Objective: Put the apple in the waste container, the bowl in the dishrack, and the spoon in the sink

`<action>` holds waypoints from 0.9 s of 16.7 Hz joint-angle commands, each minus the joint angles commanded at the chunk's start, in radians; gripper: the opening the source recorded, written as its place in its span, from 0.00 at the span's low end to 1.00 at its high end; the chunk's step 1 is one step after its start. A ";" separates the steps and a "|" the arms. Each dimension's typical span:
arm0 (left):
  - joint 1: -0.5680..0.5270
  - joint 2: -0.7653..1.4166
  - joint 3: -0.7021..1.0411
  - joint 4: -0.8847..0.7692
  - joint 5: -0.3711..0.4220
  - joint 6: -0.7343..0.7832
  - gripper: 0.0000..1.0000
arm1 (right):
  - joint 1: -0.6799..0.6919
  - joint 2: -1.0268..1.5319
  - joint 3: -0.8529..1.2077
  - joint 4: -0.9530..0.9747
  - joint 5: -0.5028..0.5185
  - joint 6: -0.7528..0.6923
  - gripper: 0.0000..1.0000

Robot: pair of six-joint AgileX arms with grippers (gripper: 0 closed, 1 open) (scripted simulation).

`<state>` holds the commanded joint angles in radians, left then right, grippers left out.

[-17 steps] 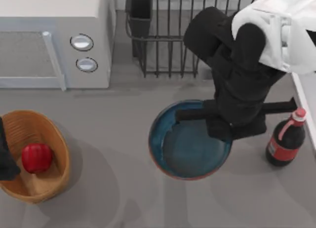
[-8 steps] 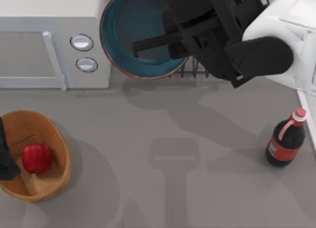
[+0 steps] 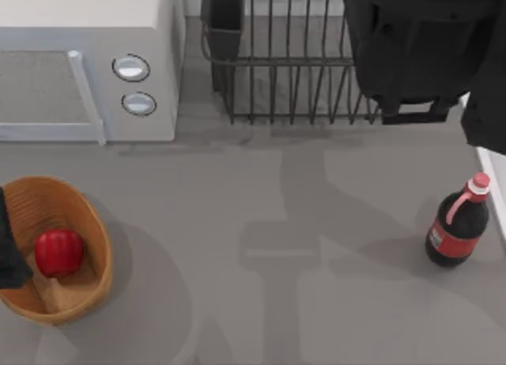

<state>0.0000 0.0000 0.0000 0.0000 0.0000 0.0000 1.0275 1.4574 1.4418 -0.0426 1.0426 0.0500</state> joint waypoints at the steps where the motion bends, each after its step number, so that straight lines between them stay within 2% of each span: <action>1: 0.000 0.000 0.000 0.000 0.000 0.000 1.00 | 0.008 -0.012 -0.003 0.015 0.014 -0.014 0.00; 9: 0.000 0.000 0.000 0.000 0.000 0.000 1.00 | -0.019 0.022 -0.003 0.055 -0.001 -0.017 0.00; 12: 0.000 0.000 0.000 0.000 0.000 0.000 1.00 | -0.096 0.143 -0.016 0.184 -0.066 -0.019 0.00; 15: 0.000 0.000 0.000 0.000 0.000 0.000 1.00 | -0.200 0.308 -0.039 0.400 -0.163 -0.023 0.00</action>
<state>0.0000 0.0000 0.0000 0.0000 0.0000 0.0000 0.8275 1.7651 1.4029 0.3577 0.8799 0.0275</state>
